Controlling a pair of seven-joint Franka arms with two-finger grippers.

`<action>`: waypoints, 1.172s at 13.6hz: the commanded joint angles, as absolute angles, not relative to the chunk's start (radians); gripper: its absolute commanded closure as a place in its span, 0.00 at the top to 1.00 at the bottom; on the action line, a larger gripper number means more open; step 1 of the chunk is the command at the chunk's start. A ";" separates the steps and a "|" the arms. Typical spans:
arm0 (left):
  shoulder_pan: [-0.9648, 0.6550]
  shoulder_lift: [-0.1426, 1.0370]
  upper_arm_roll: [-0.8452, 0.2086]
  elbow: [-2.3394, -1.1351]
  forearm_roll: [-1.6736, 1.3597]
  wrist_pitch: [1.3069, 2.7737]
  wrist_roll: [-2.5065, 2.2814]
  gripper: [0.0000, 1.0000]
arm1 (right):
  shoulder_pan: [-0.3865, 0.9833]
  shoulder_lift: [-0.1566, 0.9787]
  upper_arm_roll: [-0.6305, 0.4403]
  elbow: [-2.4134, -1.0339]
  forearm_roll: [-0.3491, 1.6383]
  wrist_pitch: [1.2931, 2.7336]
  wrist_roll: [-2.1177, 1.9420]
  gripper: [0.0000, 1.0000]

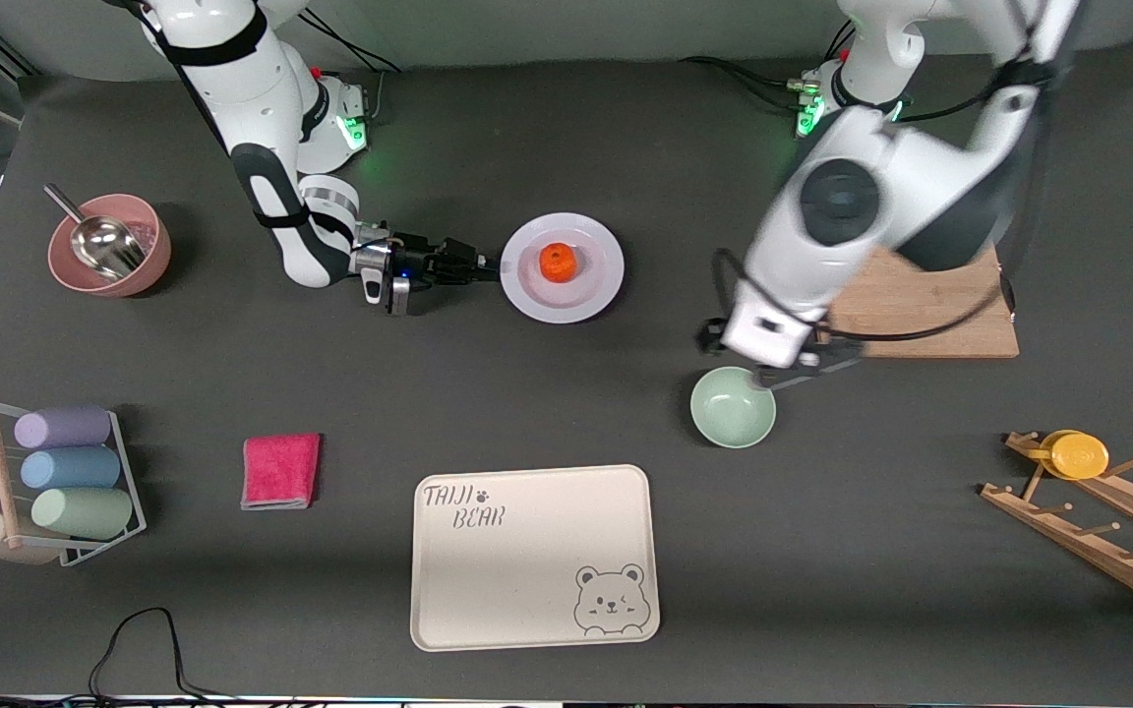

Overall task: Place orange and plate with both arms
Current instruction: 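Withdraw the left gripper while the right gripper holds the plate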

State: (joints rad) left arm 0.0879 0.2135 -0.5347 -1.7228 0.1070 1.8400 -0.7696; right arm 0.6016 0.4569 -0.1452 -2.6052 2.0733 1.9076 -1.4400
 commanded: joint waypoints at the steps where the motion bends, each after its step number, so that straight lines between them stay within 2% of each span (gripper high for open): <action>1: 0.205 0.114 -0.538 -1.747 0.083 1.780 -0.631 1.00 | 0.652 0.492 -0.147 -2.569 2.150 1.910 -1.470 0.40; 5: 0.433 0.040 -0.540 -1.695 0.074 1.674 -0.337 1.00 | 0.652 0.497 -0.137 -2.562 2.158 1.911 -1.470 0.39; 8: 0.471 0.040 -0.523 -1.651 0.020 1.625 -0.285 1.00 | 0.652 0.497 -0.123 -2.554 2.168 1.911 -1.470 0.21; 9: 0.477 0.037 -0.508 -1.649 0.020 1.624 -0.279 1.00 | 0.652 0.497 -0.123 -2.553 2.168 1.911 -1.470 0.09; 10: 0.480 0.032 -0.494 -1.649 0.021 1.618 -0.258 1.00 | 0.652 0.497 -0.123 -2.553 2.168 1.911 -1.470 0.00; 13: 0.480 0.009 -0.419 -1.657 0.021 1.617 -0.149 1.00 | 0.649 0.489 -0.124 -2.553 2.168 1.910 -1.470 0.00; 14: 0.466 0.006 -0.385 -1.658 0.023 1.617 -0.121 1.00 | 0.643 0.482 -0.124 -2.553 2.166 1.901 -1.467 0.00; 15: 0.403 -0.006 -0.305 -1.658 0.023 1.617 -0.080 1.00 | 0.628 0.460 -0.124 -2.554 2.158 1.899 -1.463 0.00; 16: 0.250 -0.014 -0.138 -1.661 0.021 1.618 -0.049 1.00 | 0.611 0.430 -0.124 -2.557 2.151 1.899 -1.454 0.00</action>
State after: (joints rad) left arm 0.4317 0.0259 -0.3391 -1.6533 0.0366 1.6395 -0.1170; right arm 0.6359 0.4793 -0.1259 -2.5526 2.1374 1.9011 -1.4407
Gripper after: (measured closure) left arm 0.000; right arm 0.960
